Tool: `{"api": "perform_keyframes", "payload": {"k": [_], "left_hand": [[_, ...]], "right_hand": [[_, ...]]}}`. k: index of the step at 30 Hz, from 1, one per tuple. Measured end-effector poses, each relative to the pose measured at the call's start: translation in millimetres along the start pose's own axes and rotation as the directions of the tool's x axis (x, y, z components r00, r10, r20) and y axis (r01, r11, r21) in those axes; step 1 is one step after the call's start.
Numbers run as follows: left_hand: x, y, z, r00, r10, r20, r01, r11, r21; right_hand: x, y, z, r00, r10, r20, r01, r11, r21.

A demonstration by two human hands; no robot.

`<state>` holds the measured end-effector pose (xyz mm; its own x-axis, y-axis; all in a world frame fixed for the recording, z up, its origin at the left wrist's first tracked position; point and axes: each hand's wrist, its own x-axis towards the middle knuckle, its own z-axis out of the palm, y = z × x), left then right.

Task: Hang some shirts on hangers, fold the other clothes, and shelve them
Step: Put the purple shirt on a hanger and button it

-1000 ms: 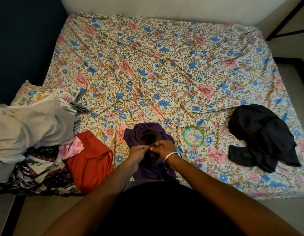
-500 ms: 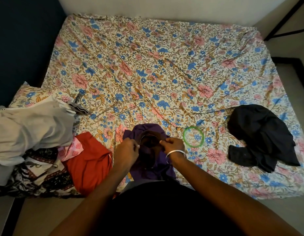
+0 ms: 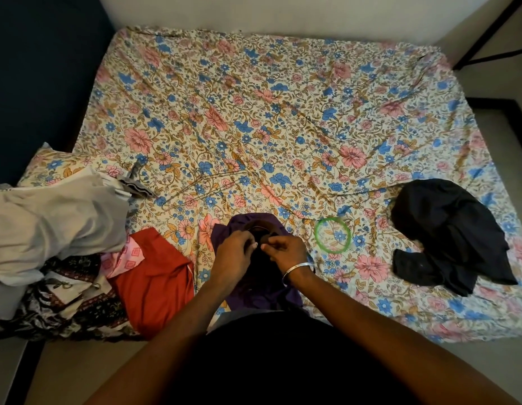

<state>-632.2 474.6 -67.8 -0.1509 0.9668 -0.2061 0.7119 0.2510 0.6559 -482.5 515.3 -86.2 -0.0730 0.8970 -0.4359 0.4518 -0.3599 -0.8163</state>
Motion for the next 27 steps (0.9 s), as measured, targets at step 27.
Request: {"api": "perform_keyframes", "payload": {"k": [27], "left_hand": [[12,-7,-2,0.99,-0.073,0.121,0.087,0.99,-0.113]], "right_hand": [[-7,-5,-9,0.985,-0.14,0.097,0.149,0.984,-0.093]]}}
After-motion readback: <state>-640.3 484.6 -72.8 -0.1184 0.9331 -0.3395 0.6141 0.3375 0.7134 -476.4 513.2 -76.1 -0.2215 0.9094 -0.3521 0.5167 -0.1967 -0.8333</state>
